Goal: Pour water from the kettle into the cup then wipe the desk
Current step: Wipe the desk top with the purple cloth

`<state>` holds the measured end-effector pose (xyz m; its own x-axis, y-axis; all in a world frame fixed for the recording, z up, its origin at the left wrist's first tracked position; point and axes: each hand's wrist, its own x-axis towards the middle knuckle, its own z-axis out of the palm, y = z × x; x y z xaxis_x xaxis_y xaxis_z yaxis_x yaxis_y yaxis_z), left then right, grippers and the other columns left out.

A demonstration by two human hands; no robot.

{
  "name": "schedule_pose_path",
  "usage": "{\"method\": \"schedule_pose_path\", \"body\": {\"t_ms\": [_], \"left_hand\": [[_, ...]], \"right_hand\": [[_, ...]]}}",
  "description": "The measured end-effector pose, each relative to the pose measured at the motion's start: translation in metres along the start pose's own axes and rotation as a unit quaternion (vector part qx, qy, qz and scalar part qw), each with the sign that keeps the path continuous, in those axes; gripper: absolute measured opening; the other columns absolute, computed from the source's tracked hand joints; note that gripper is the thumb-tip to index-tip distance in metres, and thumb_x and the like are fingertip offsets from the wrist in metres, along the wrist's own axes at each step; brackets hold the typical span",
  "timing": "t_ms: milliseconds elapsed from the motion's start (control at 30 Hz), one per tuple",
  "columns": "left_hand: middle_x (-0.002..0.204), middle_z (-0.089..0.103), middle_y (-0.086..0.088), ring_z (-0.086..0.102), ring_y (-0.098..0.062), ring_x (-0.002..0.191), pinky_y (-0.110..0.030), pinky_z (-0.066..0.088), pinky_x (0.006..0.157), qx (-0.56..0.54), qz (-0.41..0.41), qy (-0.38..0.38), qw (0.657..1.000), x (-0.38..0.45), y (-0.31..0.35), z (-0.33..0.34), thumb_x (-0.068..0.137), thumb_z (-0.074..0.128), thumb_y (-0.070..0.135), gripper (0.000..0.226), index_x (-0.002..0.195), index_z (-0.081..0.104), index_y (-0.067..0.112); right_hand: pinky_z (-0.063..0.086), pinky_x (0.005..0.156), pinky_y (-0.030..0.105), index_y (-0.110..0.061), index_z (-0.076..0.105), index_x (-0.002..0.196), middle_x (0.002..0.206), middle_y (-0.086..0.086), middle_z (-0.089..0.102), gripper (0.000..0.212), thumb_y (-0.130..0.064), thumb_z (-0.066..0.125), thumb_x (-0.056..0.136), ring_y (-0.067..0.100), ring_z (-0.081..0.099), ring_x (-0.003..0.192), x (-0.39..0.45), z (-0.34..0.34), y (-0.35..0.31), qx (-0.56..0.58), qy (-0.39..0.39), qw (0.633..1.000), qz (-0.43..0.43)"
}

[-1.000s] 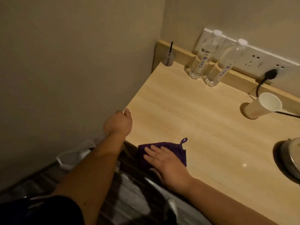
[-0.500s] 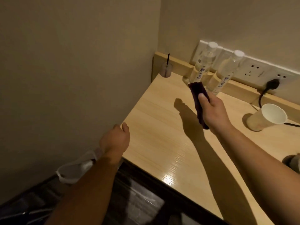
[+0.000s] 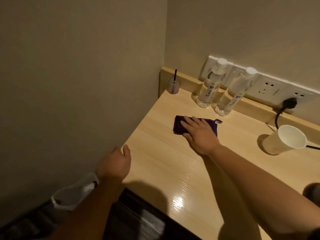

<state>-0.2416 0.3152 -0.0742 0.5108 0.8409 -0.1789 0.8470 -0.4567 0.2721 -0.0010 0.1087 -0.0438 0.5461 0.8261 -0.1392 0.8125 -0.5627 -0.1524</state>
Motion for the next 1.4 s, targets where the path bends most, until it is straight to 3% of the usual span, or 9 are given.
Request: {"method": "schedule_pose_path", "body": {"t_ms": [500, 600, 700, 800, 867, 967, 1033, 1167, 1400], "left_hand": [[0.119, 0.063, -0.023, 0.059, -0.042, 0.105, -0.044, 0.045, 0.084, -0.011, 0.016, -0.012, 1.000, -0.010, 0.008, -0.018, 0.101, 0.019, 0.049, 0.064, 0.120, 0.060, 0.003], [0.115, 0.064, -0.022, 0.060, -0.041, 0.102, -0.044, 0.047, 0.082, -0.016, 0.019, -0.013, 1.000, -0.009, 0.007, -0.016, 0.100, 0.018, 0.050, 0.065, 0.118, 0.060, 0.004], [0.113, 0.065, -0.021, 0.061, -0.040, 0.100, -0.044, 0.049, 0.082, -0.008, 0.019, -0.006, 1.000, -0.007, 0.007, -0.015, 0.099, 0.017, 0.052, 0.065, 0.116, 0.060, 0.006], [0.114, 0.065, -0.022, 0.060, -0.041, 0.101, -0.043, 0.047, 0.080, 0.003, 0.015, -0.003, 1.000, -0.006, 0.007, -0.013, 0.100, 0.019, 0.051, 0.064, 0.118, 0.059, 0.005], [0.113, 0.065, -0.022, 0.060, -0.041, 0.100, -0.042, 0.045, 0.077, 0.011, 0.011, 0.003, 1.000, -0.006, 0.007, -0.012, 0.101, 0.020, 0.050, 0.063, 0.118, 0.060, 0.006], [0.109, 0.066, -0.019, 0.061, -0.040, 0.097, -0.042, 0.045, 0.076, 0.016, 0.018, 0.021, 0.999, -0.004, 0.004, -0.006, 0.100, 0.020, 0.052, 0.062, 0.115, 0.062, 0.008], [0.107, 0.067, -0.018, 0.062, -0.039, 0.096, -0.040, 0.042, 0.075, 0.012, 0.021, 0.026, 0.999, -0.002, 0.001, -0.002, 0.100, 0.020, 0.052, 0.062, 0.114, 0.062, 0.009], [0.107, 0.066, -0.018, 0.061, -0.038, 0.096, -0.040, 0.042, 0.074, 0.020, 0.016, 0.028, 0.999, 0.001, -0.001, 0.003, 0.099, 0.018, 0.054, 0.063, 0.115, 0.060, 0.009], [0.112, 0.066, -0.019, 0.061, -0.040, 0.099, -0.044, 0.047, 0.083, 0.014, 0.001, 0.023, 1.000, 0.001, 0.001, 0.001, 0.097, 0.017, 0.056, 0.068, 0.117, 0.061, 0.008]], "right_hand": [[0.012, 0.111, 0.025, -0.040, 0.041, 0.137, 0.144, -0.015, 0.044, 0.047, -0.042, 0.043, 0.090, 0.011, 0.040, 0.134, -0.252, 0.042, -0.131, 0.151, -0.026, 0.986, 0.065], [0.021, 0.104, 0.011, -0.053, 0.044, 0.125, 0.131, -0.032, 0.048, 0.032, -0.044, 0.049, 0.094, -0.015, 0.042, 0.120, -0.252, -0.006, -0.136, 0.442, -0.022, 0.876, 0.191], [0.046, 0.083, 0.033, -0.025, 0.068, 0.111, 0.100, 0.005, 0.073, 0.043, -0.057, 0.057, 0.085, 0.023, 0.065, 0.089, -0.231, -0.049, -0.101, 0.680, -0.008, 0.681, 0.271], [0.049, 0.088, 0.048, -0.015, 0.061, 0.114, 0.113, 0.018, 0.068, 0.032, -0.038, 0.047, 0.097, 0.035, 0.063, 0.100, -0.180, -0.082, -0.057, 0.718, 0.074, 0.616, 0.315], [0.050, 0.090, 0.048, -0.020, 0.059, 0.114, 0.113, 0.013, 0.066, 0.027, -0.037, 0.043, 0.099, 0.032, 0.063, 0.104, -0.133, -0.095, -0.028, 0.653, 0.133, 0.683, 0.298], [0.046, 0.091, 0.044, -0.025, 0.053, 0.128, 0.116, -0.001, 0.061, 0.033, -0.037, 0.040, 0.100, 0.025, 0.057, 0.107, -0.061, -0.087, 0.016, 0.349, 0.181, 0.898, 0.197], [0.040, 0.099, 0.041, -0.027, 0.046, 0.136, 0.130, -0.002, 0.054, 0.038, -0.033, 0.041, 0.099, 0.023, 0.049, 0.121, -0.022, -0.061, 0.042, 0.155, 0.128, 0.974, 0.101], [0.019, 0.115, 0.045, -0.021, 0.031, 0.148, 0.154, 0.005, 0.033, 0.051, -0.038, 0.036, 0.100, 0.030, 0.028, 0.141, 0.007, -0.003, 0.066, -0.026, 0.028, 0.999, 0.032], [0.010, 0.116, 0.042, -0.021, 0.028, 0.149, 0.157, 0.001, 0.026, 0.052, -0.038, 0.034, 0.101, 0.024, 0.019, 0.145, -0.055, 0.004, 0.046, 0.014, 0.021, 0.999, 0.041]]}}
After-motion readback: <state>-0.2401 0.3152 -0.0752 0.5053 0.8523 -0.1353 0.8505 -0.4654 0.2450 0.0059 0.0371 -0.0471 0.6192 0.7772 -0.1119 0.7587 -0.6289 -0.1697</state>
